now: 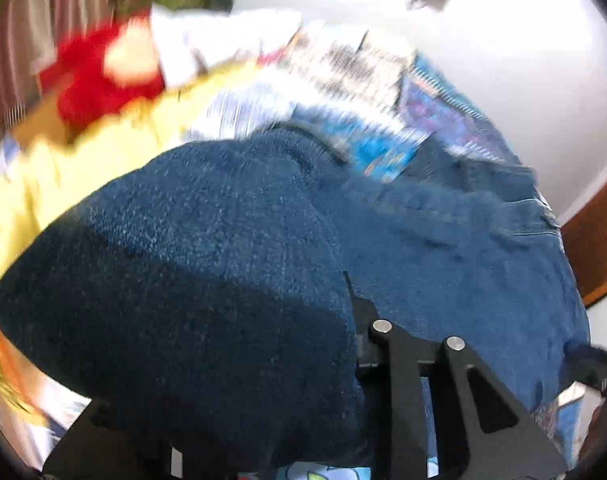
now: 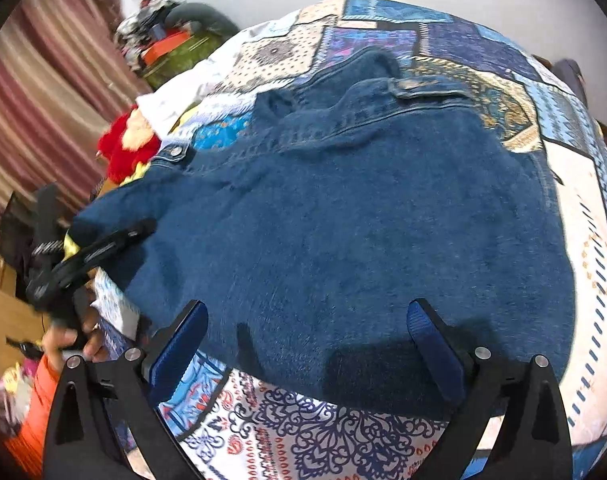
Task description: Fold large clothes
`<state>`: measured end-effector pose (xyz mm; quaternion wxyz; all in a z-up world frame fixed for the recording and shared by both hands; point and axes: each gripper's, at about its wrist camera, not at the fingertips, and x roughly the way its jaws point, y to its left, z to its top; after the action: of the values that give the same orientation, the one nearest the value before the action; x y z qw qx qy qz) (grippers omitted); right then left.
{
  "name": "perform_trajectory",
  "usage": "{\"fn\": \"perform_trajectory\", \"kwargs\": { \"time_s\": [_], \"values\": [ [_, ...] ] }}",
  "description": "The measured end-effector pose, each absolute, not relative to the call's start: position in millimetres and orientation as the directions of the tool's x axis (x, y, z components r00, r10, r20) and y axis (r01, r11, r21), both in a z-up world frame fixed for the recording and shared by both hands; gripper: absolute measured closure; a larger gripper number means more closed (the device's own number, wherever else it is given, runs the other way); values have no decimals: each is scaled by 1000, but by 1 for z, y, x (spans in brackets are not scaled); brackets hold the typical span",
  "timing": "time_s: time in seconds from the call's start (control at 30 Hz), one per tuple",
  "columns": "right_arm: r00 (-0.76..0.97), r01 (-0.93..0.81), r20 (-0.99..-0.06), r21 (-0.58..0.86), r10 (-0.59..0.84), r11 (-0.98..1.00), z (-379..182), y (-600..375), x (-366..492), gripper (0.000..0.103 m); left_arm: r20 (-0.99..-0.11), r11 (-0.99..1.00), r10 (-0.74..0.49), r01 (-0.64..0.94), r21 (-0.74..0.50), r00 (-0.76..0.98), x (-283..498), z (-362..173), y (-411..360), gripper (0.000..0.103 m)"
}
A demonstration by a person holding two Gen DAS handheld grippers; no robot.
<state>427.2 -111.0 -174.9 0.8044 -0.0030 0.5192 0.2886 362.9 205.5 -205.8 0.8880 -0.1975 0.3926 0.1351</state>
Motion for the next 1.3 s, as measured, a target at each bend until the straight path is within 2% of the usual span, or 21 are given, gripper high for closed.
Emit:
{"fn": "perform_trajectory", "kwargs": {
  "time_s": [0.23,0.47,0.6,0.67,0.77,0.93,1.07,1.2,1.3],
  "values": [
    [325,-524,-815,267,480,809,-156,-76,424,4,-617,944,173,-308,-118,768,318,-133,192,74],
    [213,-672,-894,159,394,723,-205,9,405,4,-615,941,224,-332,-66,756,302,-130,197,75],
    [245,-728,-910,56,335,683,-222,32,391,3,-645,931,220,-356,-86,732,300,-145,208,75],
    [214,-729,-914,85,344,680,-220,30,395,3,-645,929,223,-360,-87,731,300,-145,207,75],
    [150,-691,-898,204,414,693,-209,5,406,3,-619,935,214,-343,-96,756,304,-134,201,75],
    [179,-554,-826,365,535,748,-170,-71,416,4,-564,959,210,-280,-39,799,325,-106,163,76],
    [273,-464,-810,362,519,808,-147,-136,418,4,-521,977,173,-211,-15,836,345,-84,123,77],
    [385,-404,-808,287,446,869,-125,-202,411,4,-470,995,101,-90,46,877,361,-66,59,77],
    [429,-350,-799,283,422,893,-116,-240,403,4,-477,994,30,24,108,879,367,-73,10,77]
  ]
}}
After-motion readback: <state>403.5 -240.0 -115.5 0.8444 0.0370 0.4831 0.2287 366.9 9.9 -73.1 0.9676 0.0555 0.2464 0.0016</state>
